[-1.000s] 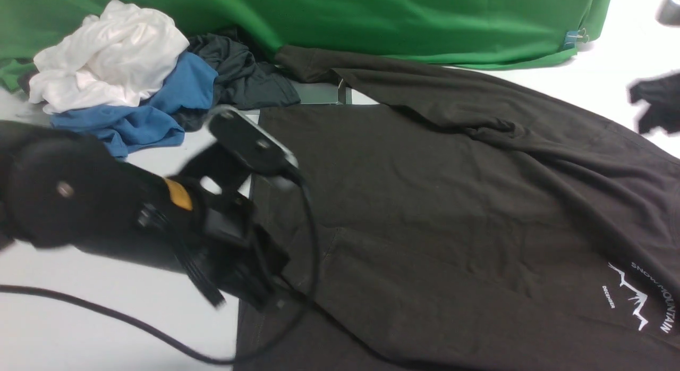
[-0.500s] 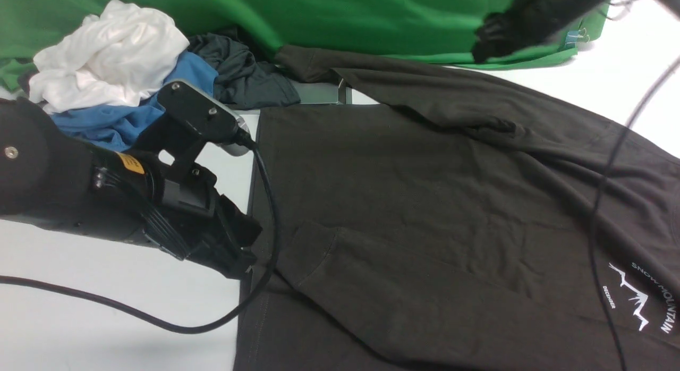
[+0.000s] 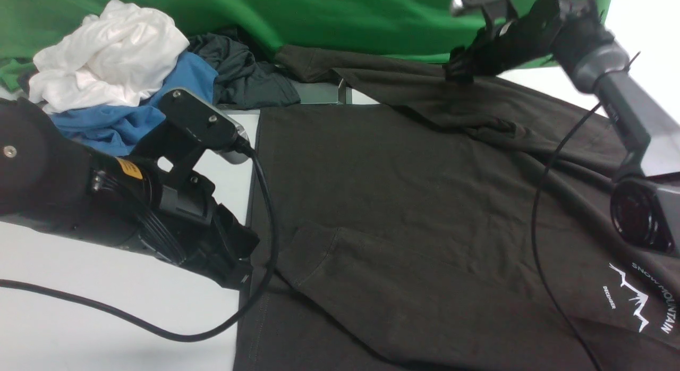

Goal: Fold a long-sleeved shirt on a white desktop.
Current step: 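Grab the top left corner of the dark shirt with the left gripper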

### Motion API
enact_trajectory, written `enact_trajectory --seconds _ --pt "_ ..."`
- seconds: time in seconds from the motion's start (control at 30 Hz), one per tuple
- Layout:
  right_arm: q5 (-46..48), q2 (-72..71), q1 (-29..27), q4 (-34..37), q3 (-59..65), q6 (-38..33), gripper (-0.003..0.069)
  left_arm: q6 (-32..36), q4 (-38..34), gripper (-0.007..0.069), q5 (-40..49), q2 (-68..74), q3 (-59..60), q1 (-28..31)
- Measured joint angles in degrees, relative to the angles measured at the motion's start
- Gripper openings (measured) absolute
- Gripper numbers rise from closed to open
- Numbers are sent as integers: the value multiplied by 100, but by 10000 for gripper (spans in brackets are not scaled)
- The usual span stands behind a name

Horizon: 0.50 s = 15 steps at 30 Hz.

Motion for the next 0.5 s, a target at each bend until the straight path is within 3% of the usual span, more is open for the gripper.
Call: enact_trajectory --seconds 0.1,0.27,0.3,0.4,0.5 --pt "-84 105 0 18 -13 -57 484 0 -5 20 0 0 0 0" --pt "-187 164 0 165 -31 -315 375 50 -11 20 0 0 0 5" --pt "-187 164 0 184 -31 -315 345 69 -16 20 0 0 0 6" --pt "-136 170 0 222 -42 -302 162 132 -16 20 0 0 0 6" --pt "-11 170 0 222 -66 -209 66 150 -16 20 0 0 0 11"
